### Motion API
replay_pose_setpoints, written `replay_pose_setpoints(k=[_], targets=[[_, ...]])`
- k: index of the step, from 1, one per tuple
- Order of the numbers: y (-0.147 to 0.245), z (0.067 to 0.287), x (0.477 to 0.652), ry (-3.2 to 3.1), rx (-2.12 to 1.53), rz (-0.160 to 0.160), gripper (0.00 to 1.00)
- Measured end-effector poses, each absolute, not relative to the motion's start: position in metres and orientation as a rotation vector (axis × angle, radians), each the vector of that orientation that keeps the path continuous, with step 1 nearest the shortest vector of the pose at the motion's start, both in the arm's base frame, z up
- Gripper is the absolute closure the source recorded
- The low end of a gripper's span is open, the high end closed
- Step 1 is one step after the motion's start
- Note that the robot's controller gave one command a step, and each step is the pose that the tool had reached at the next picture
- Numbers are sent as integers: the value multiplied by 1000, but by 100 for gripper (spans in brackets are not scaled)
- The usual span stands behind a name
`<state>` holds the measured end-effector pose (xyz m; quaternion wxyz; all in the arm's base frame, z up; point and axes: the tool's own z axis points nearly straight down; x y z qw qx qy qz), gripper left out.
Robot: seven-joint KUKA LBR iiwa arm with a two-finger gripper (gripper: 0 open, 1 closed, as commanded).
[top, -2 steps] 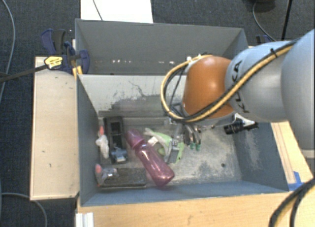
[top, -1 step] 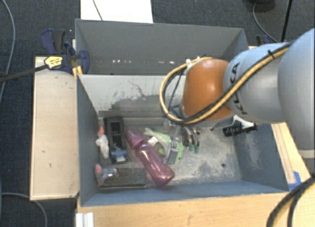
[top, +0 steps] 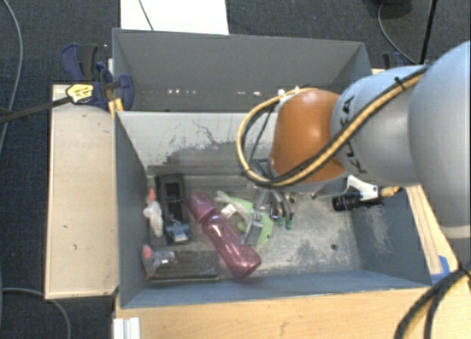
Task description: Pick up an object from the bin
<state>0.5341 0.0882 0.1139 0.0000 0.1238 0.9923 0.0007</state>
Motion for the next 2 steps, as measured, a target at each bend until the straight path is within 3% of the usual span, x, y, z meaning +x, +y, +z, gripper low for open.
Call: replay_pose_setpoints(k=[1, 2], targets=[[86, 120, 536, 3118, 326, 4, 0], [81, 109, 536, 3120, 350, 3, 0]])
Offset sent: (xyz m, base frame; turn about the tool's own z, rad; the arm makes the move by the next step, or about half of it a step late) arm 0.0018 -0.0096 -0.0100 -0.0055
